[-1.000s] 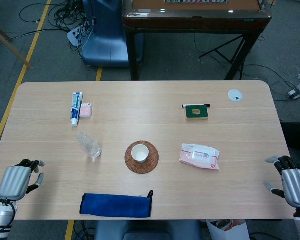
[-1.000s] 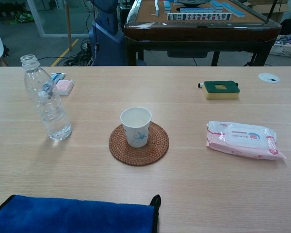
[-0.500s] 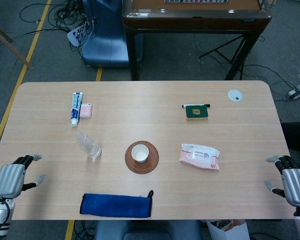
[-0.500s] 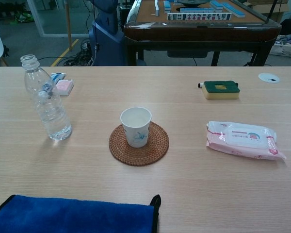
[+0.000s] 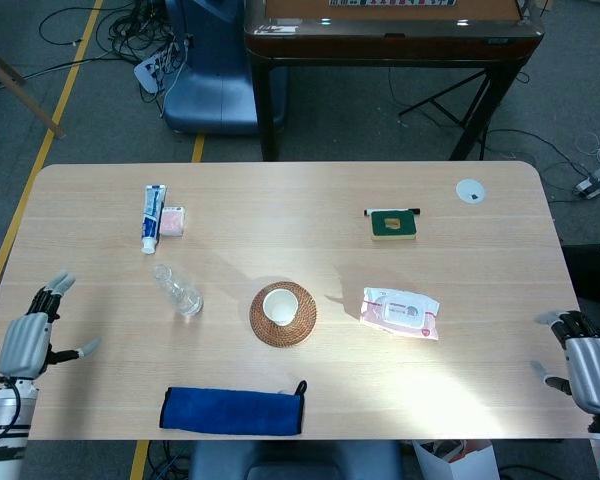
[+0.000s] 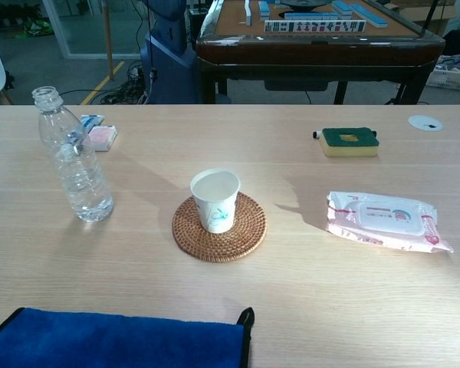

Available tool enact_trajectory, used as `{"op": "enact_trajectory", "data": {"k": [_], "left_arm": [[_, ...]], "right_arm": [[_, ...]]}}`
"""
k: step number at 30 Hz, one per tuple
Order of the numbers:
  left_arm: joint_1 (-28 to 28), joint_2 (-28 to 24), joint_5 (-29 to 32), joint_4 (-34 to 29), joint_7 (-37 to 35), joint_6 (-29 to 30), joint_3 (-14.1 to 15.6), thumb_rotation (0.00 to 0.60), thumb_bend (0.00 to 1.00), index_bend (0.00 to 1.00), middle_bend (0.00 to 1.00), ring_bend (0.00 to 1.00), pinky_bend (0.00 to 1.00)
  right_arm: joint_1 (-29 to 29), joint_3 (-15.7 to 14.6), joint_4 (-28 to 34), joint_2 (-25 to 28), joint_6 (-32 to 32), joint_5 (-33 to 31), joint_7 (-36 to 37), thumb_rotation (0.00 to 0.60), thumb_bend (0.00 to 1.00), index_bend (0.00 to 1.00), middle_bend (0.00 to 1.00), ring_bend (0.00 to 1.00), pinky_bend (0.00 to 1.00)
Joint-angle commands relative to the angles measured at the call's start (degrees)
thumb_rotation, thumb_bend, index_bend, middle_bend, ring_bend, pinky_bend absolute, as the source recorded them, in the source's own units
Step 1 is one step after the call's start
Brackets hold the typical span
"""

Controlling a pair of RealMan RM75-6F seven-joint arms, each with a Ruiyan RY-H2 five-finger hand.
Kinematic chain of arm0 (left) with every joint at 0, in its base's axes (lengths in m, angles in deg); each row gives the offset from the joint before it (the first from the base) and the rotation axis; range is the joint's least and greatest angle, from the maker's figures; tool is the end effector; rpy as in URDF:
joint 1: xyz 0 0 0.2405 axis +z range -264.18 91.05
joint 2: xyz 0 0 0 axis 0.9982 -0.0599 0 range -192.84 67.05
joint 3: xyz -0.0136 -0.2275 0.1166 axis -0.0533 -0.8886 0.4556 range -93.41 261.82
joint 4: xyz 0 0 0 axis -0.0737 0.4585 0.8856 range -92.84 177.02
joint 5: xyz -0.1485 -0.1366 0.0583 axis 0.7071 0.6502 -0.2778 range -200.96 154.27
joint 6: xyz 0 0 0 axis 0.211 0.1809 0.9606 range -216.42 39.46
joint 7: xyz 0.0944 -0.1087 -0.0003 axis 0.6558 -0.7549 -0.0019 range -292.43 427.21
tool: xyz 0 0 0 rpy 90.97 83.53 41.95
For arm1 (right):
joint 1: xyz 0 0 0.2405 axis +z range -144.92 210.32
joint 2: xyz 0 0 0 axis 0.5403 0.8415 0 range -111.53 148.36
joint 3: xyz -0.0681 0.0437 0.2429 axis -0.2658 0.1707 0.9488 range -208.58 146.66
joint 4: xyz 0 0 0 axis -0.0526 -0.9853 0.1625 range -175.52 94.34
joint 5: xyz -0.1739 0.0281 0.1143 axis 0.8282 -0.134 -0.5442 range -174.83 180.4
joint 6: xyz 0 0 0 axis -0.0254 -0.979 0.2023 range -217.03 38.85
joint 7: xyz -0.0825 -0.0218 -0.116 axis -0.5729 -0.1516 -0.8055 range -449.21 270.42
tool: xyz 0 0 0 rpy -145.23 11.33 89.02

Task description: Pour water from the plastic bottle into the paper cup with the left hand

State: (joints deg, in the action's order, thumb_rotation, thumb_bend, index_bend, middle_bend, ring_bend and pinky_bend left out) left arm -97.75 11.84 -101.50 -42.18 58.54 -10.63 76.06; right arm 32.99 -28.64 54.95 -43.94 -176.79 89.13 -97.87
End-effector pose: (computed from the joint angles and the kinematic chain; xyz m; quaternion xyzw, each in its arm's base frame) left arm -0.3147 0.2352 0.1149 -0.5315 -0.4621 -0.4476 0.5510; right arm -0.3130 -0.1538 0.1681 0.5977 -0.3627 0.3396 0.6292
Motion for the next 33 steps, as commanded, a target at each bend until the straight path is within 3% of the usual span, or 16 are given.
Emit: {"op": "enact_trajectory", "data": {"k": [1, 8, 17, 33], "left_arm": [[-1.02, 1.97, 1.25, 0.74, -0.02, -0.56, -1.08, 0.600, 0.04, 0.03, 0.04, 0.08, 0.35], [-3.49, 4.65, 5.92, 0.32, 2.53, -4.60, -3.04, 0.600, 0.04, 0.03, 0.04, 0.08, 0.35], [-6.00, 5.58, 8.29, -1.32, -1.16, -9.72, -4.23, 0.600, 0.04, 0.04, 0.06, 0.08, 0.35], [-10.17, 8.89, 13.33, 0.10, -0.05, -15.20, -6.05, 0.600, 0.04, 0.04, 0.06, 0.08, 0.34]], "right_arm": [[0.03, 0.09, -0.04, 0.06, 0.14, -0.21, 0.17, 0.600, 0.05, 0.35, 0.32, 0.25, 0.48], [0.00, 0.21, 0.02, 0.43, 0.08, -0.23, 0.85, 0.600, 0.05, 0.35, 0.32, 0.25, 0.48], [-0.10, 0.09, 0.22, 0.73, 0.02, 0.05, 1.33, 0.600, 0.05, 0.35, 0.32, 0.25, 0.48], [-0.05, 0.08, 0.18, 0.83, 0.30, 0.01, 1.72, 0.600, 0.05, 0.35, 0.32, 0.25, 0.48]]}}
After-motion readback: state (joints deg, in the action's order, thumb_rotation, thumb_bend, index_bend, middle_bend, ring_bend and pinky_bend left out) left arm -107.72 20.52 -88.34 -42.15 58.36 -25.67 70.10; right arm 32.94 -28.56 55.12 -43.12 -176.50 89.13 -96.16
